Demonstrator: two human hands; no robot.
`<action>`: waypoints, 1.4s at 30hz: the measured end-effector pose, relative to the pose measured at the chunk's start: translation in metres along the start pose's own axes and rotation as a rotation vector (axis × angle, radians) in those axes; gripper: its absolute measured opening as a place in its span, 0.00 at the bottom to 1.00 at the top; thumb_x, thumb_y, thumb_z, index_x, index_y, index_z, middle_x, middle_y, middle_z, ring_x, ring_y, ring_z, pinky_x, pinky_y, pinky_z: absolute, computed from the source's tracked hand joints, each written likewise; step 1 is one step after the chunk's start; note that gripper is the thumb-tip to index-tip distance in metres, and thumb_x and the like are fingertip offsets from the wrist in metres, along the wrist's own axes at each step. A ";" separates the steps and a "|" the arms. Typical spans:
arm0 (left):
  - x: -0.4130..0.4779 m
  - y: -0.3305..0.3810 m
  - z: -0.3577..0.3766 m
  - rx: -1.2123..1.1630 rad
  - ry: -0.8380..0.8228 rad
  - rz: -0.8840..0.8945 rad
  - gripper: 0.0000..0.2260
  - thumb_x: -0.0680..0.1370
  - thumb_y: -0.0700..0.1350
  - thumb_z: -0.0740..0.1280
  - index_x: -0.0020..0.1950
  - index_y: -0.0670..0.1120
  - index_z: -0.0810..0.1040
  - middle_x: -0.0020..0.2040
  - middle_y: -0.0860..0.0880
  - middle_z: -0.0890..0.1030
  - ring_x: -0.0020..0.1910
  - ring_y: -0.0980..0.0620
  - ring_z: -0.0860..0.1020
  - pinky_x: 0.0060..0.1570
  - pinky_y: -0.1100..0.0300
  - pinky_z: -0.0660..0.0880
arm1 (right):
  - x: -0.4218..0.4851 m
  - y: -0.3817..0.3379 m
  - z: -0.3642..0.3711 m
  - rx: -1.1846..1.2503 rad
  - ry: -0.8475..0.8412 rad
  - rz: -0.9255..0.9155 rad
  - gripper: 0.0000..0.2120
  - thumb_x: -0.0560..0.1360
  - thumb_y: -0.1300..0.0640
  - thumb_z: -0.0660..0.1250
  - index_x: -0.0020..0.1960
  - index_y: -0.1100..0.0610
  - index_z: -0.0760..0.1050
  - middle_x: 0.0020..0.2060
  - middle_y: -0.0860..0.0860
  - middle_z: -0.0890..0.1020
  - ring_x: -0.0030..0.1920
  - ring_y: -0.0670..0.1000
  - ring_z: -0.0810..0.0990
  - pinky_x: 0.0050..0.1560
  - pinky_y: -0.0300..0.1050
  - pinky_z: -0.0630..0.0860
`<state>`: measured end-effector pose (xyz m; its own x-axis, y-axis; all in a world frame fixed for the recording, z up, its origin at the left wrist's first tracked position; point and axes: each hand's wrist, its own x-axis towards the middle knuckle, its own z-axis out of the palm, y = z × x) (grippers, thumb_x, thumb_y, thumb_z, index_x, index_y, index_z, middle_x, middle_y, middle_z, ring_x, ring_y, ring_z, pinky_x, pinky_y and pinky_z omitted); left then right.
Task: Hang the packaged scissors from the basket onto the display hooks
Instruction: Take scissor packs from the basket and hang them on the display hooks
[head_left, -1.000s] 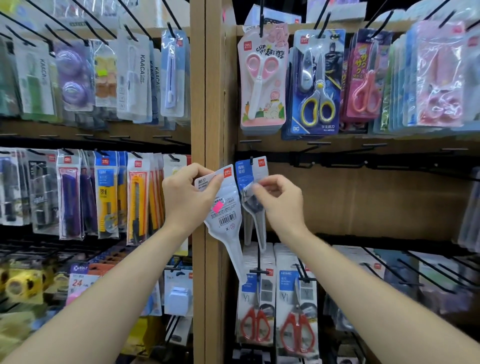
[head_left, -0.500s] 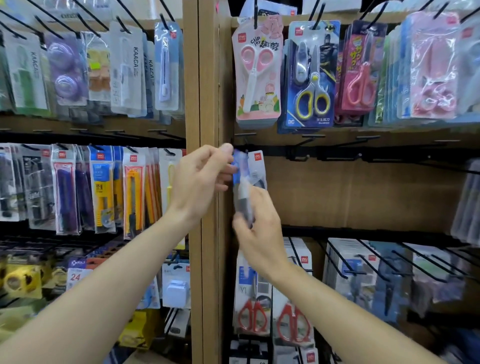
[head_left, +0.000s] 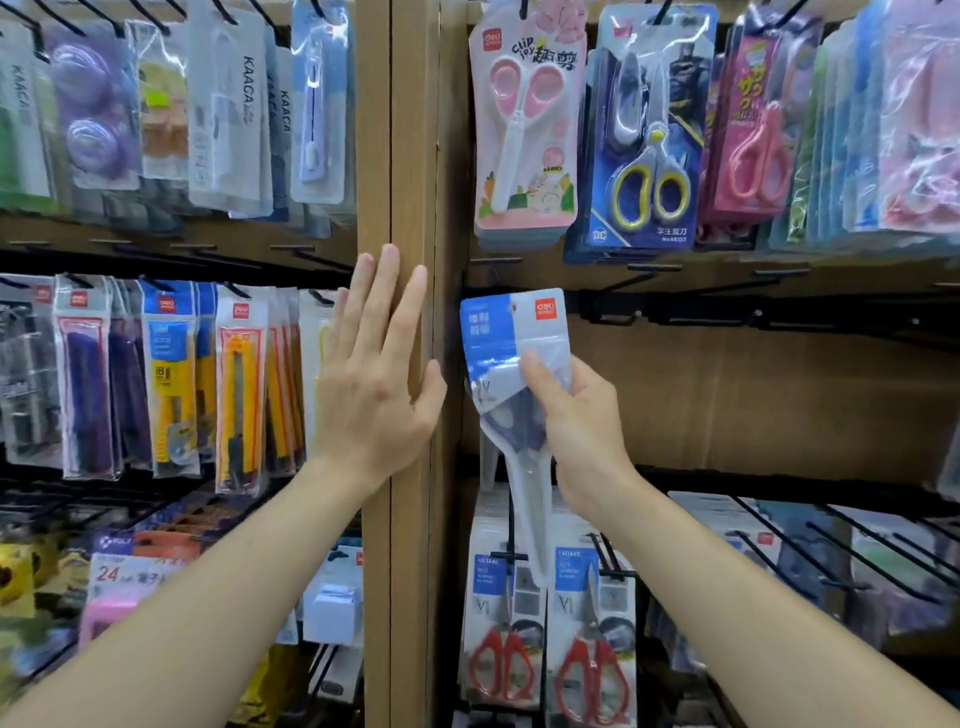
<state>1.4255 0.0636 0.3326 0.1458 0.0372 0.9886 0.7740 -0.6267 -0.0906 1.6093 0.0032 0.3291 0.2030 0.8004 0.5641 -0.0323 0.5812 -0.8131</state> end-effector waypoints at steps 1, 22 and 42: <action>0.000 0.001 0.000 0.009 0.009 0.002 0.33 0.78 0.42 0.68 0.82 0.41 0.61 0.83 0.40 0.57 0.84 0.41 0.53 0.77 0.36 0.59 | 0.002 0.002 0.001 -0.011 0.019 0.013 0.04 0.81 0.52 0.68 0.54 0.48 0.80 0.49 0.45 0.88 0.53 0.45 0.86 0.49 0.39 0.83; -0.002 0.000 0.001 0.067 -0.030 0.031 0.21 0.78 0.48 0.65 0.71 0.48 0.79 0.83 0.36 0.57 0.83 0.37 0.52 0.77 0.36 0.60 | 0.034 -0.009 0.017 -0.133 0.205 0.014 0.11 0.79 0.49 0.72 0.49 0.58 0.84 0.43 0.49 0.88 0.44 0.43 0.87 0.36 0.35 0.79; -0.003 0.000 0.001 0.031 -0.024 0.032 0.18 0.75 0.43 0.67 0.65 0.46 0.82 0.82 0.36 0.58 0.83 0.36 0.53 0.78 0.43 0.60 | 0.025 0.039 -0.015 -1.083 -0.097 -0.724 0.28 0.75 0.37 0.67 0.70 0.51 0.76 0.69 0.55 0.73 0.73 0.56 0.65 0.69 0.53 0.70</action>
<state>1.4258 0.0637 0.3297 0.1857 0.0366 0.9819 0.7871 -0.6037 -0.1264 1.6280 0.0436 0.3097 -0.2303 0.3917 0.8908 0.8628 0.5056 0.0008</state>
